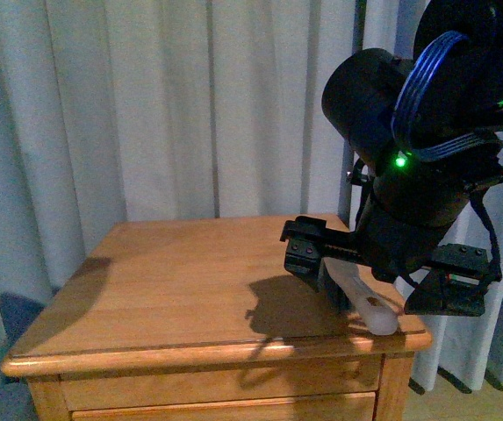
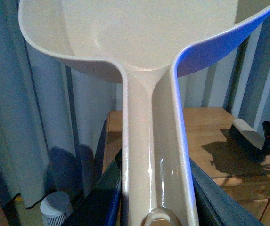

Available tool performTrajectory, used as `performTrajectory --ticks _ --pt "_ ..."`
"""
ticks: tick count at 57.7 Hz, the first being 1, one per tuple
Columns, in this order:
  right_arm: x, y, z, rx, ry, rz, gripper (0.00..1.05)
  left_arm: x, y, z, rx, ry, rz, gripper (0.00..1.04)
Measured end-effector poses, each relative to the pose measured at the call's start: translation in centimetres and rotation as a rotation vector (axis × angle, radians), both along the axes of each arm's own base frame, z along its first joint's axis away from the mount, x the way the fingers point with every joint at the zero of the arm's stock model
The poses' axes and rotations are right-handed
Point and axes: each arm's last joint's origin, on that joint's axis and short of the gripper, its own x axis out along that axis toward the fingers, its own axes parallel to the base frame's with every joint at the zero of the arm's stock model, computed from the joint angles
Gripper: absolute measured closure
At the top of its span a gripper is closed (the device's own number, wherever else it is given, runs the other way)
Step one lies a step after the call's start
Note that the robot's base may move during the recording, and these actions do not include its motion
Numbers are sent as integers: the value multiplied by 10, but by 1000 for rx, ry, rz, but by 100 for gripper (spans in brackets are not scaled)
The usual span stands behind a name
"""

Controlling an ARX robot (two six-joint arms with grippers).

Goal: Clean up trash

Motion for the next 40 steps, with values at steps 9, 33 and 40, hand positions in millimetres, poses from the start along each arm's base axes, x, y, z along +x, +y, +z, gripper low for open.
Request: performTrajectory --ticks 9,33,40 --pt "3 1 -10 -5 22 -6 7 0 0 0 0 0 0 77" --pt "2 0 -18 1 29 -4 46 0 0 0 0 0 0 77" --pt "2 0 -18 1 30 -4 63 0 0 0 0 0 0 77"
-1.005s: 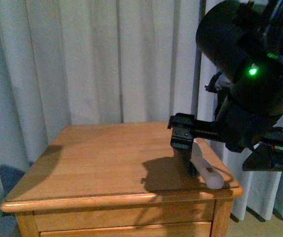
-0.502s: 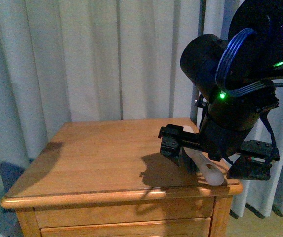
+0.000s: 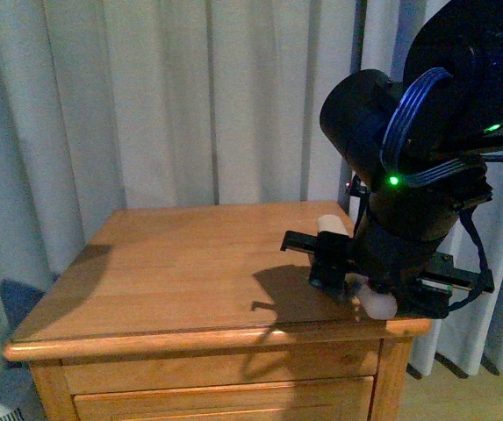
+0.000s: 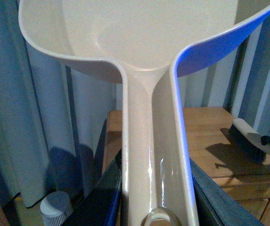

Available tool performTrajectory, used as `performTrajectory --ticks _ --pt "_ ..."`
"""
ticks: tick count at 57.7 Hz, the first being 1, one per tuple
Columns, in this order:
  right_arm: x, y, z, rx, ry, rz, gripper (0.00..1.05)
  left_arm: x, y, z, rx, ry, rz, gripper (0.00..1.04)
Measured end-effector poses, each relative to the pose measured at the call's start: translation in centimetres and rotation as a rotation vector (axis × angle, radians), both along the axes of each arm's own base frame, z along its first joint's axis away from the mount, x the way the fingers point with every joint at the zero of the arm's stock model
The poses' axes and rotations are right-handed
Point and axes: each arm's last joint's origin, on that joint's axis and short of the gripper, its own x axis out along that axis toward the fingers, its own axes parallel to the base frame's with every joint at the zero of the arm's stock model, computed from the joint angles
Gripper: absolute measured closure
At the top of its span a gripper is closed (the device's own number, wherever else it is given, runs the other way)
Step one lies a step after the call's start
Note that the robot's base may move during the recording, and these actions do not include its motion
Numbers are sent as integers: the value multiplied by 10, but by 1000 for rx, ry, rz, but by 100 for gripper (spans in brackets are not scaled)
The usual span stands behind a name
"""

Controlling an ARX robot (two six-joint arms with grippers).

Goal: Clean up trash

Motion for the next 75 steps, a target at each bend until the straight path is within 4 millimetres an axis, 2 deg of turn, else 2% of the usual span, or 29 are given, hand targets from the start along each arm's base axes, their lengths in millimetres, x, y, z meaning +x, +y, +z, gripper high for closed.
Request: performTrajectory --ticks 8,18,26,30,34,37,45,57,67,75 --pt "-1 -1 -1 -13 -8 -2 85 0 0 0 0 0 0 77" --pt "-9 -6 11 -66 -107 7 86 0 0 0 0 0 0 77" --pt "-28 -15 38 -97 -316 25 86 0 0 0 0 0 0 77" --pt "-45 -20 55 -111 -449 55 86 0 0 0 0 0 0 77" --pt "-75 -30 72 -119 -603 100 86 0 0 0 0 0 0 77" --pt "-97 -38 75 -132 -672 128 86 0 0 0 0 0 0 77" --pt "-151 -65 64 -209 -761 156 86 0 0 0 0 0 0 77" --pt "-212 -111 46 -330 -810 71 86 0 0 0 0 0 0 77" --pt "-244 -137 52 -332 -925 -19 86 0 0 0 0 0 0 77" --pt "-251 -141 56 -315 -969 -66 86 0 0 0 0 0 0 77"
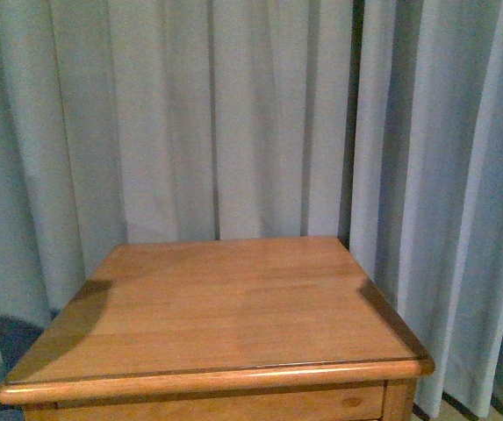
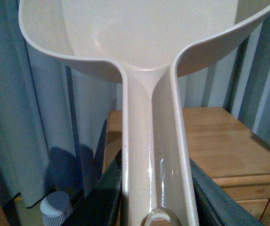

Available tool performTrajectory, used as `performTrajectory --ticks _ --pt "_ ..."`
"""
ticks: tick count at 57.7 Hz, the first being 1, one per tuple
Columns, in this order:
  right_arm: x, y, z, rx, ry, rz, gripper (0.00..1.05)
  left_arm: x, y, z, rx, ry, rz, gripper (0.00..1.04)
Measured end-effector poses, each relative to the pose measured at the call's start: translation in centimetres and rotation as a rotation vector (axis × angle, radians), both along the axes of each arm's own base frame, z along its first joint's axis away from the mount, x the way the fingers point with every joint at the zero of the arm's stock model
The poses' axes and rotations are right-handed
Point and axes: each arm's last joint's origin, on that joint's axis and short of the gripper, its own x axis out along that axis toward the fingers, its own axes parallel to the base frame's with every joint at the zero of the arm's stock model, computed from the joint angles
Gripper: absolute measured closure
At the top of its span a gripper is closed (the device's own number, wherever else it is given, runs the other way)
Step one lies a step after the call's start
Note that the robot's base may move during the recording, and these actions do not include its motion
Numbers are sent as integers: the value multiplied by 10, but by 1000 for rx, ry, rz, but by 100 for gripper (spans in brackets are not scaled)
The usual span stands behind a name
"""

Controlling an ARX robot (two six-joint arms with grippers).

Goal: Clean up trash

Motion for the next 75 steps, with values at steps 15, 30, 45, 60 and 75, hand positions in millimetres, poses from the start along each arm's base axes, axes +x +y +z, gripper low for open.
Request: performTrajectory --ticks 15,30,45,60,75 --pt "-3 1 -3 9 -3 -3 86 0 0 0 0 0 1 77" --pt "-3 1 -3 10 -3 -8 86 0 0 0 0 0 0 77" --pt "-4 0 -2 17 -8 -6 86 0 0 0 -2 -4 2 77" --pt "-4 1 -2 15 -6 -5 86 0 0 0 -3 -3 -1 77" --pt "-4 0 -2 17 -8 -6 86 0 0 0 -3 -2 1 77"
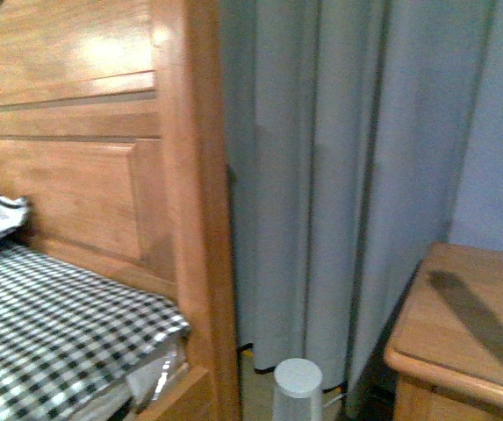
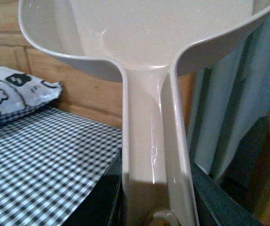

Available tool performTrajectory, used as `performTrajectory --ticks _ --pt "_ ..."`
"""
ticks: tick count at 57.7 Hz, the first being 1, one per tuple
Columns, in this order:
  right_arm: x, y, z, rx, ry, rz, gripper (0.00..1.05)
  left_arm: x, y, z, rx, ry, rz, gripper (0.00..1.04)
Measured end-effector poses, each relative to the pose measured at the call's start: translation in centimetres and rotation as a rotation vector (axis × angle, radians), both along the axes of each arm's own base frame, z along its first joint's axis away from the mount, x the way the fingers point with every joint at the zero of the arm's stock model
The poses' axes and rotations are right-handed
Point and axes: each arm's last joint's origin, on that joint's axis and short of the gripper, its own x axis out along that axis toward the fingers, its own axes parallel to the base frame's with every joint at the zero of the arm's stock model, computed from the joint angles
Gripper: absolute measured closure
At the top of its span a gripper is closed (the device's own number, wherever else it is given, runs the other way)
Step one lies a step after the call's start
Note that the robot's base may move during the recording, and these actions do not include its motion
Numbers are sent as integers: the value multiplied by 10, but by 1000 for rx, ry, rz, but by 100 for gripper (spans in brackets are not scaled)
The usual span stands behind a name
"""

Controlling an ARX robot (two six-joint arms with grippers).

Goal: Clean up trash

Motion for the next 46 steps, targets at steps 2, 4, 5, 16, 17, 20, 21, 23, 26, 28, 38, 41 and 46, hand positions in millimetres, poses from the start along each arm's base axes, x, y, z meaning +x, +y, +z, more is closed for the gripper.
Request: performTrajectory --ticks 2,4,5,16,17,20,21,23,26,28,38,41,46 --pt "0 0 0 0 0 -2 86 0 0 -1 1 2 0 77" --pt "0 0 0 -1 1 1 86 0 0 -1 1 3 0 77" --pt "0 0 0 -1 1 3 86 0 0 -1 1 3 0 77" --pt "0 0 0 -1 1 6 86 0 0 -1 1 3 1 77" --pt "0 0 0 -1 1 5 86 0 0 -1 1 3 2 77" --pt "0 0 0 0 0 1 86 0 0 -1 0 1 1 77" --pt "0 0 0 0 0 -1 86 0 0 -1 1 3 1 77" --pt "0 0 0 0 1 -5 86 0 0 -1 1 4 1 77" --pt "0 0 0 -2 1 6 86 0 0 -1 1 4 1 77" --pt "0 0 0 -1 1 6 86 0 0 -1 0 1 1 77" --pt "0 0 0 -1 1 5 86 0 0 -1 1 3 1 77" --pt "0 0 0 -1 1 0 86 0 0 -1 1 3 0 77" --pt "0 0 0 -1 1 4 86 0 0 -1 0 2 3 77"
